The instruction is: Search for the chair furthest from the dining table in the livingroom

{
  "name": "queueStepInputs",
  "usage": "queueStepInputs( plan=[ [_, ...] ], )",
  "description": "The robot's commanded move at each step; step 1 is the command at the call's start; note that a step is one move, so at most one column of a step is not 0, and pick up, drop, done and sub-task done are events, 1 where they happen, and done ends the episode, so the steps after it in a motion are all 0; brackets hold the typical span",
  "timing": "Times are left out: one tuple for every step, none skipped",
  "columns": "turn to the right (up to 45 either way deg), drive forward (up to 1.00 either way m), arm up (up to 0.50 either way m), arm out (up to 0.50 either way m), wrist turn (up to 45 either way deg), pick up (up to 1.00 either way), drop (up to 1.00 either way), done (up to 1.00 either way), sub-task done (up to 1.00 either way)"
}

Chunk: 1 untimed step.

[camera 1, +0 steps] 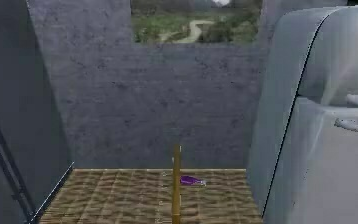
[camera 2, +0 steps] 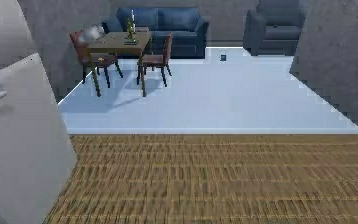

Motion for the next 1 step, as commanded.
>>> queueStepInputs(
  plan=[
    [45.0,0.00,0.00,0.00,0.0,0.00,0.00,0.00,0.00]
  ],
)
